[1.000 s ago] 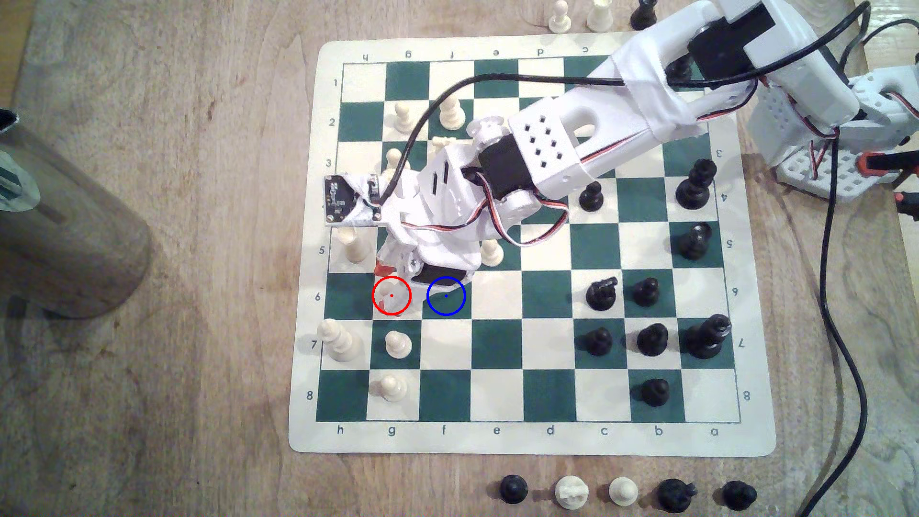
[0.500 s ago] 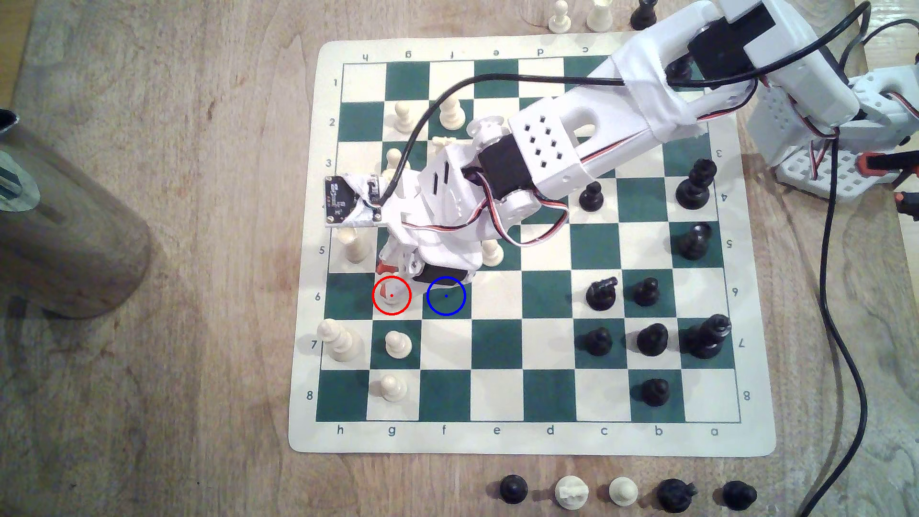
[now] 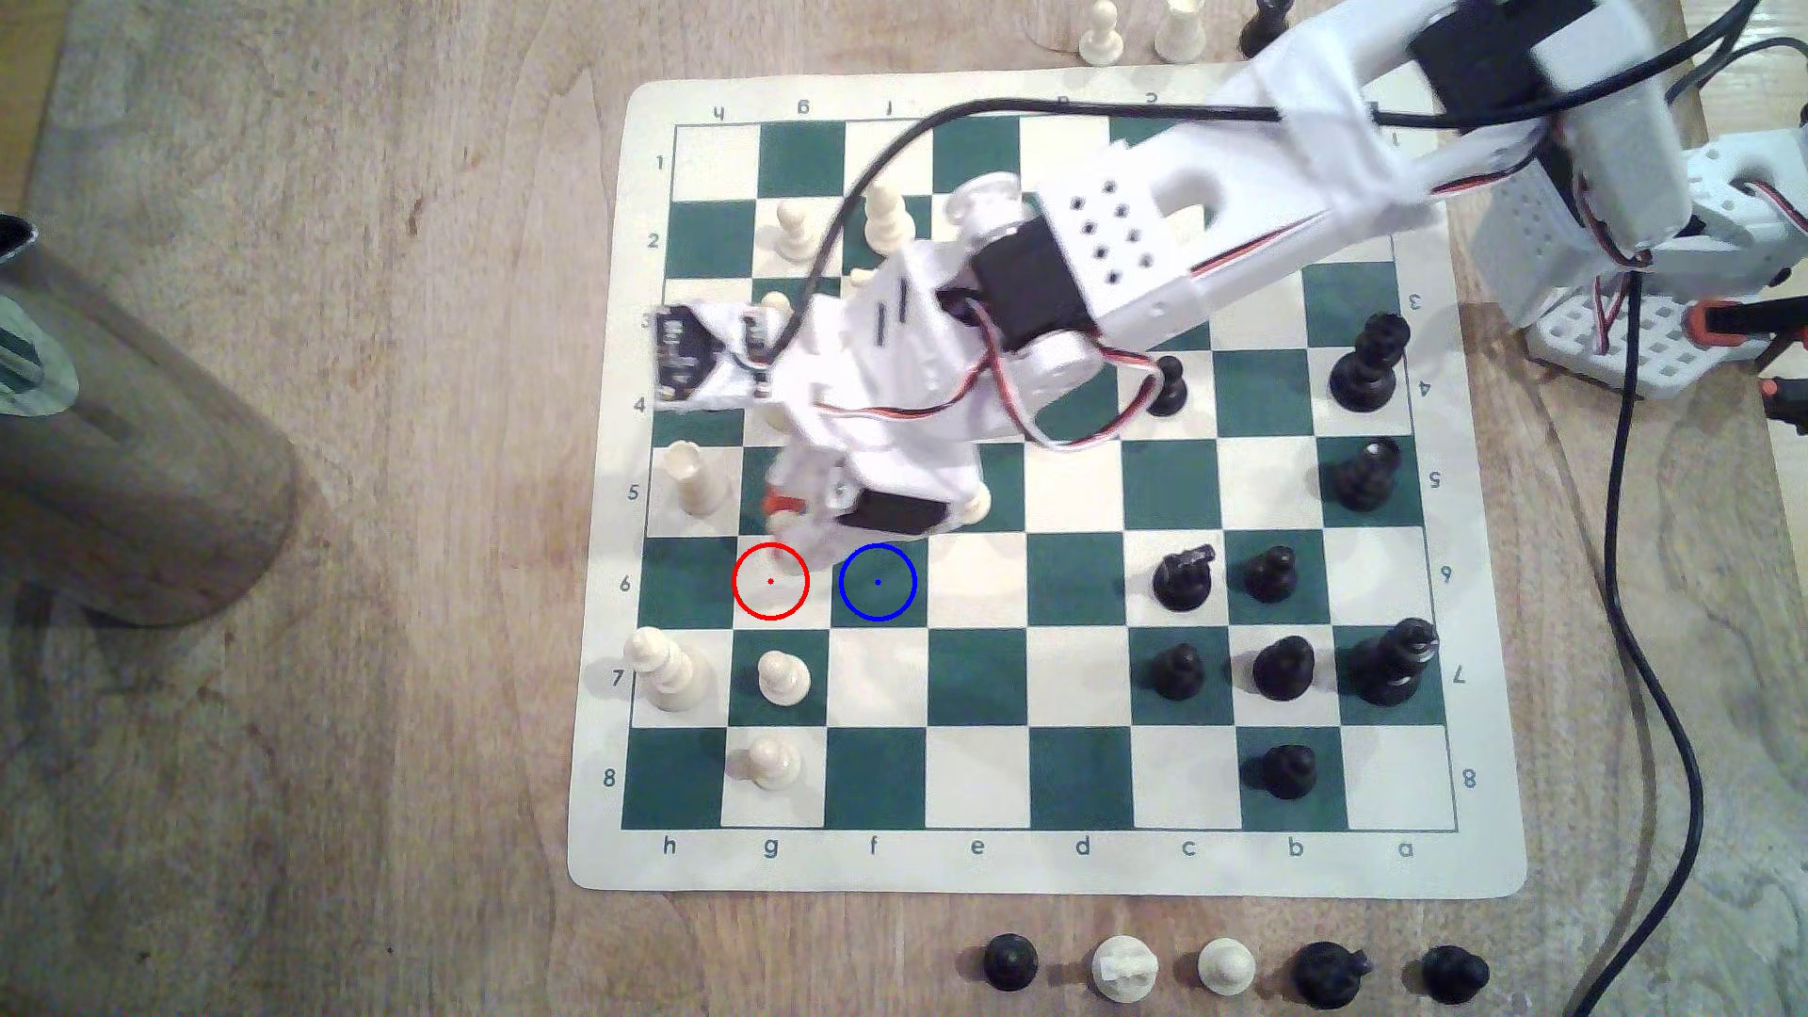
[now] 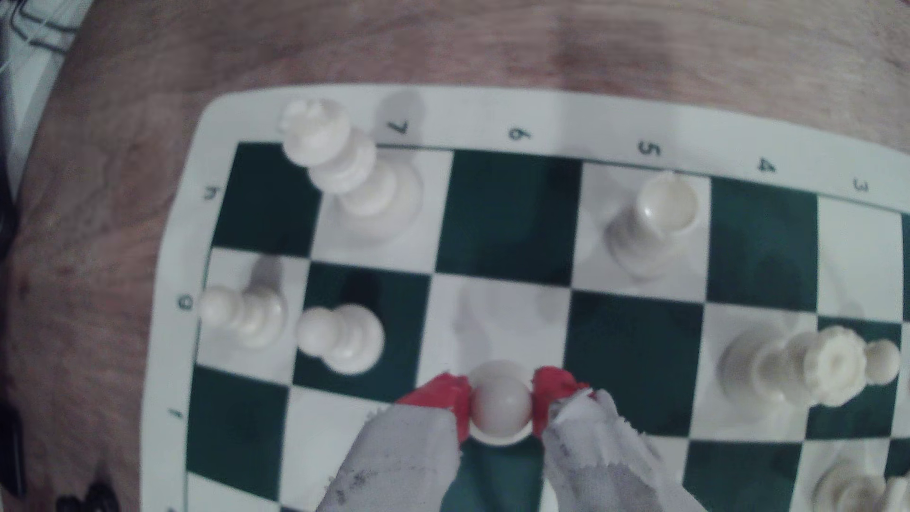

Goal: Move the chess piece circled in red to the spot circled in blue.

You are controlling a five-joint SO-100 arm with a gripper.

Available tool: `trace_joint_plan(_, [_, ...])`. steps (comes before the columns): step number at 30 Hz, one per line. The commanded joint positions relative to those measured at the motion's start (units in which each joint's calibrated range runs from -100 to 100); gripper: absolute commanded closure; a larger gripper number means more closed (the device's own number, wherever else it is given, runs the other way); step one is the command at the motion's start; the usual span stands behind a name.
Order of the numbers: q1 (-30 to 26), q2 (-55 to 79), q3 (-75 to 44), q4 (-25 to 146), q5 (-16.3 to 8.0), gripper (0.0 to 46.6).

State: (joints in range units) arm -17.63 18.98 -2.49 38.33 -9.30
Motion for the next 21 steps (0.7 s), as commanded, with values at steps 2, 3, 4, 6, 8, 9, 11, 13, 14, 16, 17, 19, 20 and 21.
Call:
trace_joint_plan(2, [-0.79,-11.68,4.21,-1.14,-0.2,46.3])
trace_joint_plan(3, [-0.95,-12.1,5.75,-1.47,-0.2,46.3])
trace_joint_plan(4, [-1.11,-12.1,6.66,-1.8,-0.2,46.3])
trace_joint_plan(6, [-1.42,-11.76,7.56,-2.21,-0.2,46.3])
trace_joint_plan(8, [-1.73,-10.57,7.56,-2.45,-0.2,46.3])
trace_joint_plan(9, [-1.89,-10.15,7.38,-2.45,-0.2,46.3])
trace_joint_plan(11, [-2.36,-8.96,7.29,-2.86,-0.2,46.3])
trace_joint_plan(13, [-2.67,-7.77,7.02,-3.03,-0.2,46.3])
trace_joint_plan(14, [-2.67,-7.69,7.02,-3.11,-0.24,46.3])
trace_joint_plan(16, [-2.67,-7.35,6.66,-3.19,-0.29,46.3])
trace_joint_plan(17, [-2.59,-7.09,6.57,-3.19,-0.29,46.3])
trace_joint_plan(19, [-2.52,-6.58,6.57,-3.19,-0.24,46.3])
trace_joint_plan(20, [-2.52,-6.33,6.66,-3.19,-0.24,46.3])
trace_joint_plan(21, [-2.44,-5.9,6.84,-3.19,-0.29,46.3])
